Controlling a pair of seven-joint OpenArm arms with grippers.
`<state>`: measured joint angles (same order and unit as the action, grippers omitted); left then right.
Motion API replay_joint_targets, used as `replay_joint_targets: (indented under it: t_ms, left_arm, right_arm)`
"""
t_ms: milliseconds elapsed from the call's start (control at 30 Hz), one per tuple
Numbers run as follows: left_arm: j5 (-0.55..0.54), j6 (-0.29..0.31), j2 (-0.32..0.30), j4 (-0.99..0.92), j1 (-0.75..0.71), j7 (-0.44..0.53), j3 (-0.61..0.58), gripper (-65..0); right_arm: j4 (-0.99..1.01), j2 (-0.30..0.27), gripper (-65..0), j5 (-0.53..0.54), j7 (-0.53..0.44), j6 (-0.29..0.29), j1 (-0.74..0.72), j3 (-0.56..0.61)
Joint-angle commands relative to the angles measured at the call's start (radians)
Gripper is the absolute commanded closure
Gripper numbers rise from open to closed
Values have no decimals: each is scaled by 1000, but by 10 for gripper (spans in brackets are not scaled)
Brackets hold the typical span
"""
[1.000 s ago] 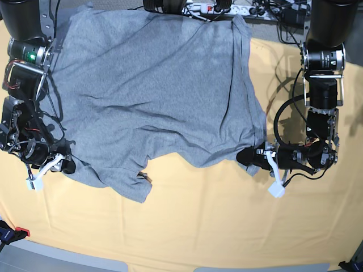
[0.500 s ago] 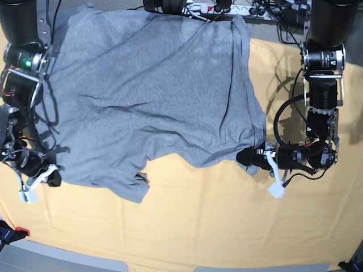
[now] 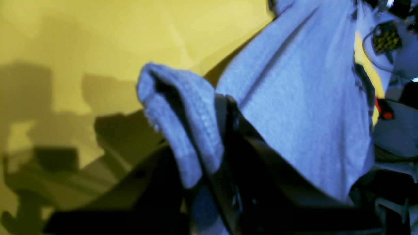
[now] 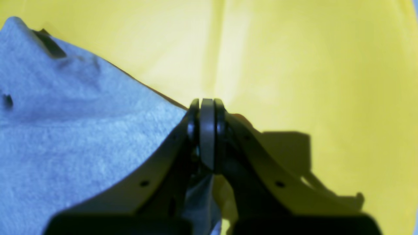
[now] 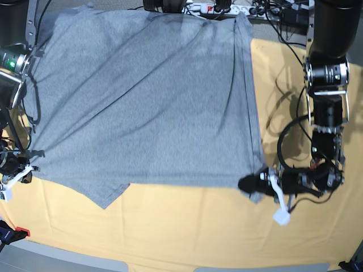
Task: Layout the t-shirt on the table in an organized manner, then fold the t-shirt properly
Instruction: 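Grasp the other hem corner with the right gripper and pull both outward, then release the hem corners and lift both grippers off the shirt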
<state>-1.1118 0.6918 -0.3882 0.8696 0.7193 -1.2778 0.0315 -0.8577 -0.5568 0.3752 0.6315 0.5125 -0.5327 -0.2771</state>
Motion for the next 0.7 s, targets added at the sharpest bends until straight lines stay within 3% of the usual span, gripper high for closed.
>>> replay_joint_targets:
  t_ms: [0, 100, 367, 667]
  left_arm:
    - [-22, 6, -14, 16, 55, 26, 4, 0]
    - [1, 6, -13, 16, 100, 59, 4, 0]
    - [216, 6, -13, 16, 167, 255, 4, 0]
    - [249, 6, -10, 16, 182, 343, 1, 0]
  right_arm:
    - [-18, -29, 0, 10, -21, -9, -47, -5]
    - [-18, -28, 0, 13, 5, -7, -70, -5]
    - [-18, -28, 0, 12, 10, -8, -124, -5]
    - [-18, -28, 0, 12, 6, -4, -132, -5]
